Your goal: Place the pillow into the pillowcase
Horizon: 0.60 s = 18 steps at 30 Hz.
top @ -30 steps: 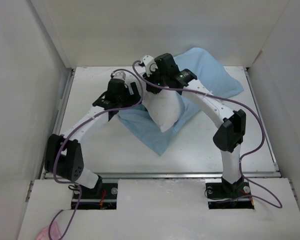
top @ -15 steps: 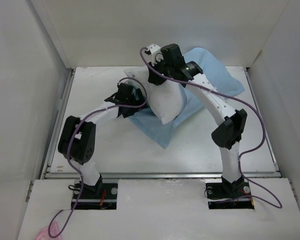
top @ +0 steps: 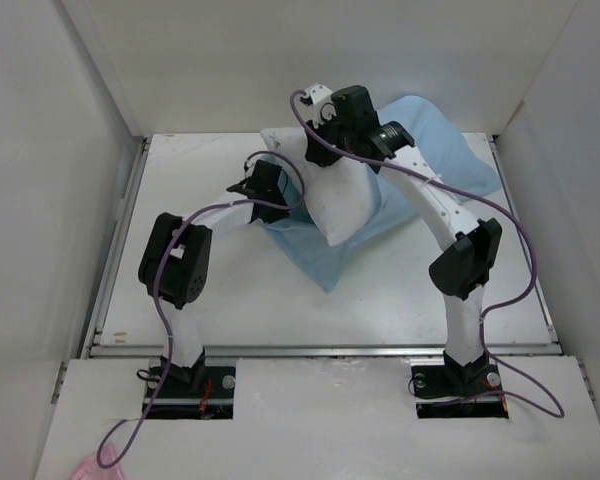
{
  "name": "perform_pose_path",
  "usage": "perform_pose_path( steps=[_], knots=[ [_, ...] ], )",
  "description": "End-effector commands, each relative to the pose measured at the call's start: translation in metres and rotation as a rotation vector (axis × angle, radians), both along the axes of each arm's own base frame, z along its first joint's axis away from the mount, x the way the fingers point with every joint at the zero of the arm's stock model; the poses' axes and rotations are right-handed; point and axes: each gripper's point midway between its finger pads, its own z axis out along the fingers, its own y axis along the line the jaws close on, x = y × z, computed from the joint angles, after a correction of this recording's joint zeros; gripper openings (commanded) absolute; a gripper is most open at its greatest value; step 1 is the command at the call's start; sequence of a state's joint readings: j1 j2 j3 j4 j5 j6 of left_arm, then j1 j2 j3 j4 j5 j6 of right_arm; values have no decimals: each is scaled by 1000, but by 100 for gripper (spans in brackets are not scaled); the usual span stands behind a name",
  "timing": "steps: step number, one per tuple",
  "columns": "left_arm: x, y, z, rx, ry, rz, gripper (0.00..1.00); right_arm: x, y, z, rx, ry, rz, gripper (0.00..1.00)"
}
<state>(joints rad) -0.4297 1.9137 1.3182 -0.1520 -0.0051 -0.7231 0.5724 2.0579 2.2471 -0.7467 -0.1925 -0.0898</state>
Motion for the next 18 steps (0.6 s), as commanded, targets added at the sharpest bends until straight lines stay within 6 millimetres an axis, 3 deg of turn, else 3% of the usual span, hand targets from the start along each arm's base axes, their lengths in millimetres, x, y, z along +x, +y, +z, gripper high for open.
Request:
perform_pose_path(
  steps=[1,3,4,6,7,8,11,14,15,16,18],
  knots=[
    [17,49,52,53,-122,126,0,-16,5,54,91,-128,76,0],
    [23,77,76,59,-183,181,0,-19,-1,37,21,-140,113,0],
    [28,104,104,58,-244,241,0,-17,-5,23,-17,-131,106,0],
    [28,136,129,94,-299,312,0,-22,-10,-17,-106,-68,116,0],
    [24,147,155,90,-356,336,0,-22,-13,-26,-130,-60,116,0],
    [20,165,161,105,-366,370,0,-25,-17,-47,-159,-25,109,0],
    [7,180,189,109,-430,386,0,-22,-23,-27,-129,-96,64,0],
    [4,176,206,74,-480,370,0,-31,-15,-19,-117,-136,168,0],
    [7,177,209,70,-495,358,0,-54,2,-20,-88,-130,306,0],
    [11,174,226,51,-534,353,0,-66,10,-20,-89,-144,370,0],
    [17,171,232,48,-544,334,0,-86,28,-32,-126,-186,510,0]
  ],
)
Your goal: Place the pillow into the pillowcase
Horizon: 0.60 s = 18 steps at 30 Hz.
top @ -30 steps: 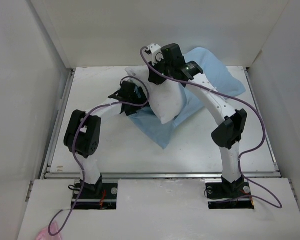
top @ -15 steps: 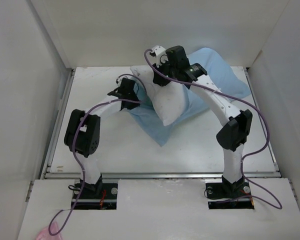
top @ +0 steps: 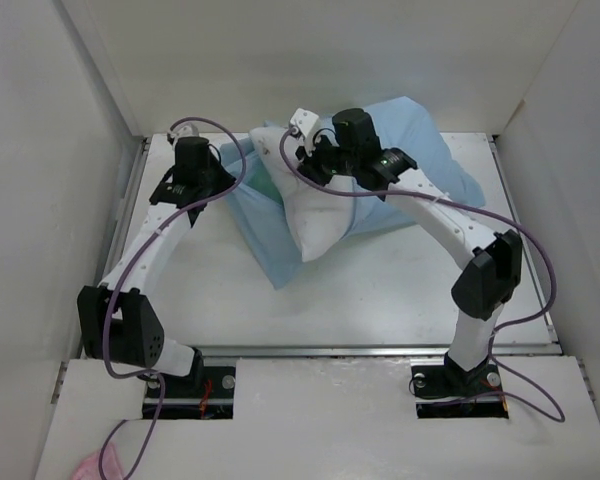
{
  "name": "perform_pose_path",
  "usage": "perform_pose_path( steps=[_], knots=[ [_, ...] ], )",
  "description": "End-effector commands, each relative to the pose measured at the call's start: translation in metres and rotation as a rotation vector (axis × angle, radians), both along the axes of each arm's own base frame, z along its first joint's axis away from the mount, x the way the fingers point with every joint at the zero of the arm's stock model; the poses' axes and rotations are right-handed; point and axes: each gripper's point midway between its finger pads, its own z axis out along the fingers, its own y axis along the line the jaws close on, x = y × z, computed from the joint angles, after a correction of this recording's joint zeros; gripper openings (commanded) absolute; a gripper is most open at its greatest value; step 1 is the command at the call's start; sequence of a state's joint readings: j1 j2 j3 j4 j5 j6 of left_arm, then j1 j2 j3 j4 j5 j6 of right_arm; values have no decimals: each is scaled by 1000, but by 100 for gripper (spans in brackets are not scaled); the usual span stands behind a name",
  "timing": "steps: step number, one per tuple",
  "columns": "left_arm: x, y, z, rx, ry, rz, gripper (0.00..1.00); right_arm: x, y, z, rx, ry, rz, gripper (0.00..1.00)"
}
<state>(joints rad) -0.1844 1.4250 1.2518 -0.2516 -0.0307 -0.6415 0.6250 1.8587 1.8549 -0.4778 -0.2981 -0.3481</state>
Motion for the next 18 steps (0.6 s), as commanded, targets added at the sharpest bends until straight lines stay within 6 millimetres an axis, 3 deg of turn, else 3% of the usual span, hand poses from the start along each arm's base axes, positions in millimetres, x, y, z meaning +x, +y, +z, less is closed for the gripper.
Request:
perform_pose_path(
  steps=[1,2,4,5,6,8,9,10,11,12,14,16,18],
  knots=[
    [31,43,63,67,-213,140,0,-64,23,-40,-108,35,320,0],
    [33,43,72,75,-231,136,0,-61,26,-54,-123,60,322,0],
    [33,43,64,81,-201,134,0,-53,26,-72,-166,83,279,0],
    [33,46,64,87,-201,148,0,-50,25,-94,-204,122,266,0],
    [32,46,57,90,-187,147,0,-48,24,-101,-219,146,254,0],
    [26,44,63,79,-201,131,0,-50,21,-123,-263,202,249,0],
    [21,41,62,70,-200,113,0,-47,20,-138,-288,221,238,0],
    [10,40,74,62,-225,106,0,-42,17,-146,-298,233,189,0],
    [2,42,76,69,-229,102,0,-28,6,-150,-322,216,105,0],
    [-9,43,61,74,-202,101,0,-26,8,-158,-325,235,97,0],
    [-27,50,56,74,-196,132,0,-17,5,-147,-272,255,67,0],
    [-42,65,14,128,-67,198,0,-12,11,-121,-197,220,69,0],
    [-50,70,-14,151,21,217,0,-15,19,-102,-128,214,83,0]
  ],
)
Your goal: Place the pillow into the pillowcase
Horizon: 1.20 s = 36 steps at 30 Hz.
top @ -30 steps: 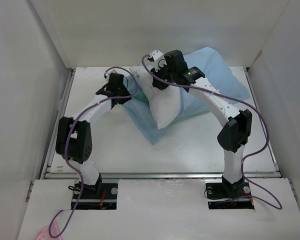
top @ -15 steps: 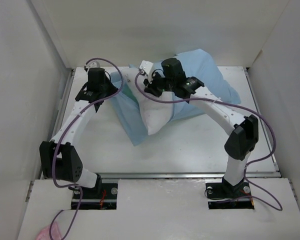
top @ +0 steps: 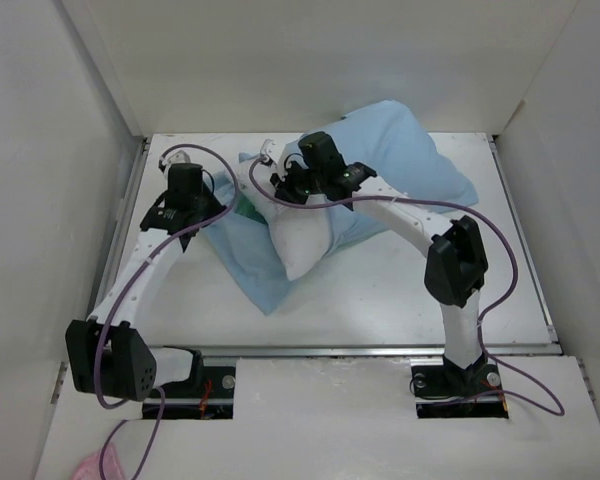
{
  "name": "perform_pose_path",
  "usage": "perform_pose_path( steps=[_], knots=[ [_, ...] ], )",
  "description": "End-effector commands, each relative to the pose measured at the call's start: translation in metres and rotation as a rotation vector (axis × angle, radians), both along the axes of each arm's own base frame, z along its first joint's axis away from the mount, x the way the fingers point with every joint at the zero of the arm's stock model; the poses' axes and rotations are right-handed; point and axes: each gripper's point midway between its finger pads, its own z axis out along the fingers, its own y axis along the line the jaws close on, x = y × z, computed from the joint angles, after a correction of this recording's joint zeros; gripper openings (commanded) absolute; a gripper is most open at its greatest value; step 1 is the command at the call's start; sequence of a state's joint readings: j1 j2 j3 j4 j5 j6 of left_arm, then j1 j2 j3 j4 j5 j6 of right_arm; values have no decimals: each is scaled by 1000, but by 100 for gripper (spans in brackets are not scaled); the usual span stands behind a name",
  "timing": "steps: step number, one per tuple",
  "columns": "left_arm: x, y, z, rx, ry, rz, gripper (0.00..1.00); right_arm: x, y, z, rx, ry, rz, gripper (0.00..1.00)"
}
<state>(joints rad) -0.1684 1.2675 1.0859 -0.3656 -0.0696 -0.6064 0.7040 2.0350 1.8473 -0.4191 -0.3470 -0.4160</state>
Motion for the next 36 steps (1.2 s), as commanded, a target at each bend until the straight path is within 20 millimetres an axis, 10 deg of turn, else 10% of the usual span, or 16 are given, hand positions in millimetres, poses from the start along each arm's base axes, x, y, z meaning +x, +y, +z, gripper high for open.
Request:
perform_pose_path(
  steps=[1,8,15,24,31,36],
  knots=[
    [6,45,8,92,-62,185,0,-8,-35,-11,-40,142,-63,0],
    [11,25,-48,38,82,113,0,-13,-26,15,24,152,-40,0],
    [28,-6,-42,64,36,-69,100,-19,-22,17,37,179,-3,0],
    [-5,-97,-68,150,43,-496,100,2,-29,37,90,227,-110,0],
    [-3,-111,-74,180,32,-416,100,1,-30,111,242,206,-118,0],
    [36,-94,-68,215,44,-85,100,-13,-33,169,331,138,-82,0]
  ],
)
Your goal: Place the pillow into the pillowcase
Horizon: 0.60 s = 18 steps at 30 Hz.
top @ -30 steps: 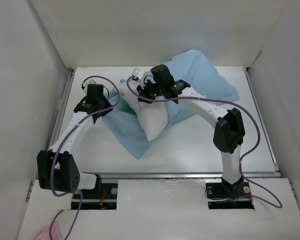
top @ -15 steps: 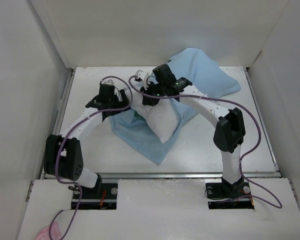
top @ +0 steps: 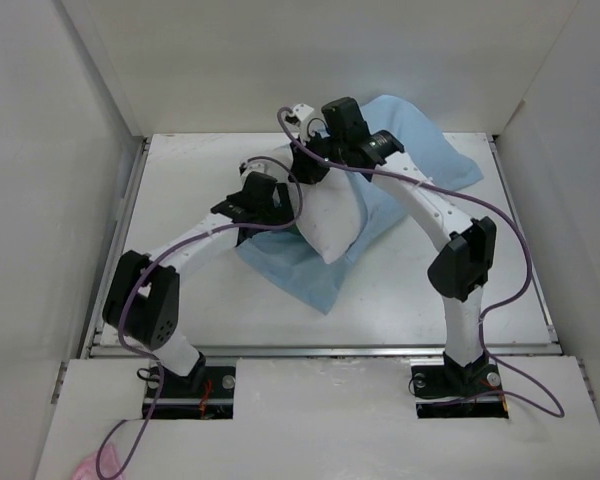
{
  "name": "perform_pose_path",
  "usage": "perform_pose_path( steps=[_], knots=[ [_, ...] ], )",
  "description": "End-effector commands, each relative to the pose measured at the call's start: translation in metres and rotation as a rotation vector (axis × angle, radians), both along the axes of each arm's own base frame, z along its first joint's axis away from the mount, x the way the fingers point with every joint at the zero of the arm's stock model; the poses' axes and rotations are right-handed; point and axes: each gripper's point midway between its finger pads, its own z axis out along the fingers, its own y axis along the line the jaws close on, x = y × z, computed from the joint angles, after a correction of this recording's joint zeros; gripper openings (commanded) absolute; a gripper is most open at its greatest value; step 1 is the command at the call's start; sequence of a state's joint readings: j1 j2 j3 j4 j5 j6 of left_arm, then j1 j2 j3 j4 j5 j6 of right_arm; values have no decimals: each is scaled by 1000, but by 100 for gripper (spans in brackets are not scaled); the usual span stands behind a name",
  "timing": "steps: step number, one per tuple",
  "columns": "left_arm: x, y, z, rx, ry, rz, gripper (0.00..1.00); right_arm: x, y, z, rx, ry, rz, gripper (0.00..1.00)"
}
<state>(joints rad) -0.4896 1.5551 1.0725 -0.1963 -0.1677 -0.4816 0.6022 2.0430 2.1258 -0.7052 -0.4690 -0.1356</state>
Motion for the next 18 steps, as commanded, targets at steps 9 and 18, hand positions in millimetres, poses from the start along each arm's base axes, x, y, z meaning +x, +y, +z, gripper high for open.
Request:
perform_pose_path(
  steps=[9,18],
  knots=[
    [74,33,14,99,-193,473,100,-45,-16,152,288,-149,134,0],
    [104,-39,8,-116,-322,149,100,-62,-29,183,372,-130,190,0]
  ],
)
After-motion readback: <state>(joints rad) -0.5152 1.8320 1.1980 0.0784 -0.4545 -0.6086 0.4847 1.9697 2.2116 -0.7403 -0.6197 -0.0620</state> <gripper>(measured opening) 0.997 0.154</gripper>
